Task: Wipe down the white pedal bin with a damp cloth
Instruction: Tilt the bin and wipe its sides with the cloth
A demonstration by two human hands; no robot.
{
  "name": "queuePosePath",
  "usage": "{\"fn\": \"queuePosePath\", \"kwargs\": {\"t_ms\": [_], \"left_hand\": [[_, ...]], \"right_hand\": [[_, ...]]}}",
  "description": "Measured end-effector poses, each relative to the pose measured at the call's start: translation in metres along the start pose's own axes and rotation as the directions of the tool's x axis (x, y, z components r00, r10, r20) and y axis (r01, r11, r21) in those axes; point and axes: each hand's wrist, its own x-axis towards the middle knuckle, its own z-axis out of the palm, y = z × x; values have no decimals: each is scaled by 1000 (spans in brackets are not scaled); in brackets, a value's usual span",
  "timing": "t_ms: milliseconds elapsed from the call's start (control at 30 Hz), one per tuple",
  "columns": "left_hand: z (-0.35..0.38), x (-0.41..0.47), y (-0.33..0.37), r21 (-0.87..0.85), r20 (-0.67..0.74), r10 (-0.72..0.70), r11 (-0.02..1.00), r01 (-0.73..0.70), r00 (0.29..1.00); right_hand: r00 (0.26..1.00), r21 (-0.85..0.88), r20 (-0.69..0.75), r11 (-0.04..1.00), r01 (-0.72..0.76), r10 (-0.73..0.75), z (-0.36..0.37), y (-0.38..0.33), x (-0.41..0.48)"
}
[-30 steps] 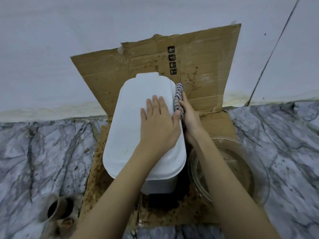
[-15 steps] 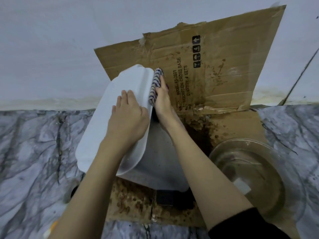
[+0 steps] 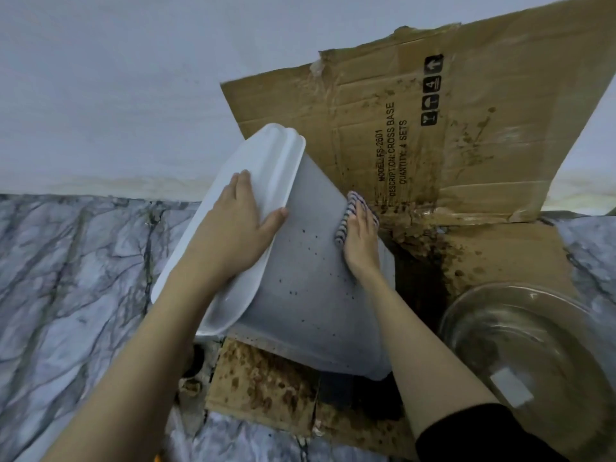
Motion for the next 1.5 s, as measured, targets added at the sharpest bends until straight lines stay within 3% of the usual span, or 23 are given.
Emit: {"fn": "queuePosePath", "kwargs": {"t_ms": [67, 200, 267, 467, 633, 900, 1033, 1167, 1333, 1500], "left_hand": [[0, 0, 0, -5, -3, 5, 1000, -5, 1000], [1, 0, 3, -4, -13, 20, 1000, -20, 1000], [2, 0, 2, -6, -15, 19, 1000, -19, 1000], [0, 2, -9, -35, -13, -5, 999, 5, 1000], [1, 4, -10, -62, -12, -12, 998, 11, 1000], [2, 4, -12, -71, -25, -21, 997, 19, 999], [2, 5, -14, -68, -23, -20, 998, 19, 1000], [1, 4, -17, -59, -26, -20, 998, 19, 999], [1, 2, -18, -43, -43, -10, 999, 8, 999], [2, 3, -14, -35, -49, -10, 999, 8, 999]], "right_hand": [[998, -77, 6, 995, -61, 61, -6, 31, -1], [960, -10, 24, 961, -278, 278, -10, 69, -5], [951, -13, 25, 952, -307, 308, -9, 67, -5], [1000, -35, 30, 999, 10, -9, 2, -16, -4], [987, 34, 63, 989, 143, -145, 18, -93, -17], [963, 51, 45, 963, 264, -266, 35, -88, -75], [990, 17, 66, 992, 127, -128, 22, -61, -62], [996, -92, 47, 993, -68, 72, 12, 12, -46], [931, -77, 7, 929, -363, 365, -7, 77, -63], [902, -97, 25, 899, -426, 431, 0, 68, -71]]}}
